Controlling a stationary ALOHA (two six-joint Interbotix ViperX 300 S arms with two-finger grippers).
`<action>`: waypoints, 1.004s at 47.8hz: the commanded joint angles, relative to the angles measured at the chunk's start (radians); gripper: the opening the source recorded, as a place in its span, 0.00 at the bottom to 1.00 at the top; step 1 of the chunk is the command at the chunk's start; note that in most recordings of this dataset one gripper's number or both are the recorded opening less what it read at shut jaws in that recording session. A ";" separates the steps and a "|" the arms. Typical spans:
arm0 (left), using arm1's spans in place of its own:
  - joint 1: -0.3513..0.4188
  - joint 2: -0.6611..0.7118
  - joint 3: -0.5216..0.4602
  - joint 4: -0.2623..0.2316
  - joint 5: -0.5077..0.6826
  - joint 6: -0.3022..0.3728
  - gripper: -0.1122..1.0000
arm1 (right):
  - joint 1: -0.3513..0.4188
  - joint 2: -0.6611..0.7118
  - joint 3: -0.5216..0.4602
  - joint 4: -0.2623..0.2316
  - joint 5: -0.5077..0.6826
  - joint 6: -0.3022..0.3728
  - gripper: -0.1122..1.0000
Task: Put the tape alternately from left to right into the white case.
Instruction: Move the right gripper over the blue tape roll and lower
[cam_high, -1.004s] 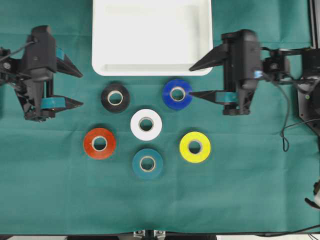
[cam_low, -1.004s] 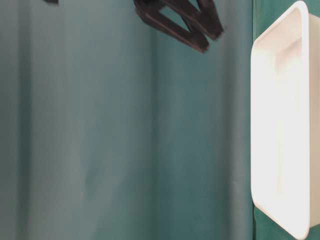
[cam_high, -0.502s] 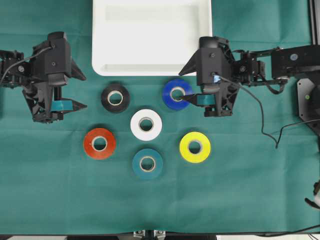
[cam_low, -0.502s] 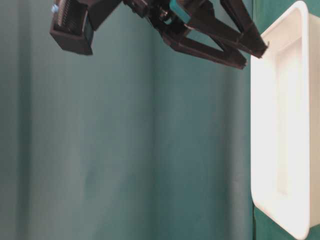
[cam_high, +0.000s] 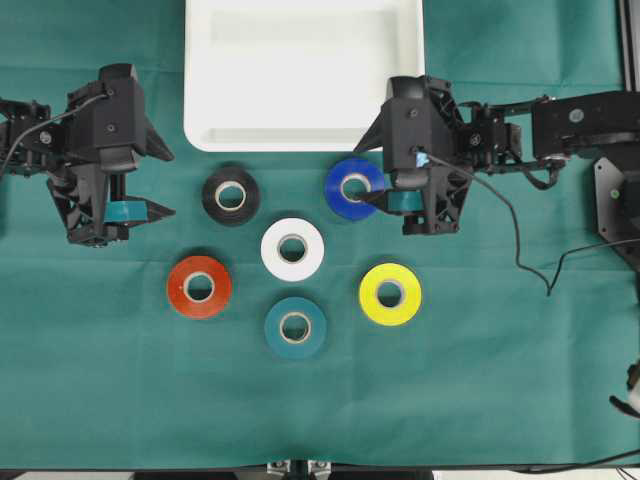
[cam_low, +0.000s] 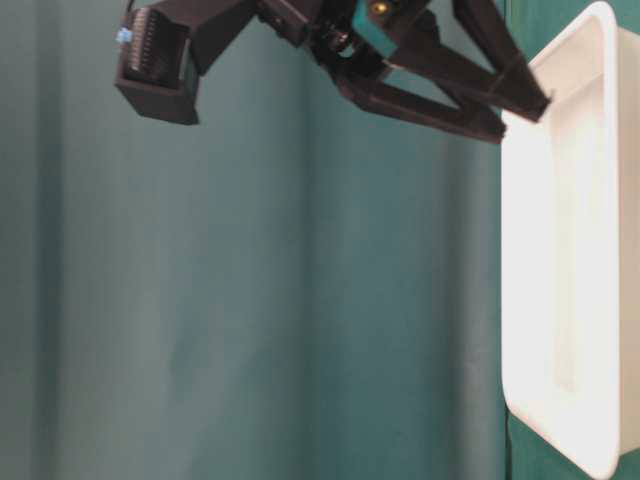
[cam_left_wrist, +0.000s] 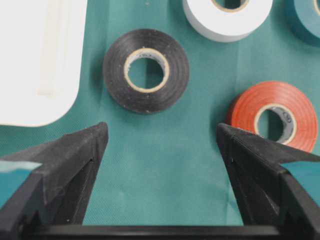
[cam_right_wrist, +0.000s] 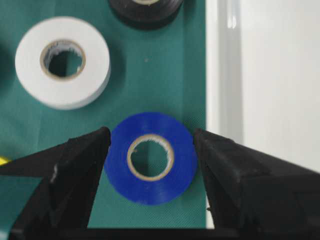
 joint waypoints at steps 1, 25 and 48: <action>-0.003 -0.002 -0.021 0.000 -0.003 0.000 0.83 | 0.008 0.006 -0.025 0.002 0.008 0.002 0.76; -0.003 0.011 -0.025 -0.002 -0.003 -0.002 0.83 | 0.021 0.091 -0.051 0.003 0.048 0.003 0.76; -0.003 0.012 -0.023 -0.002 0.005 -0.002 0.83 | 0.037 0.158 -0.074 0.005 0.061 0.006 0.76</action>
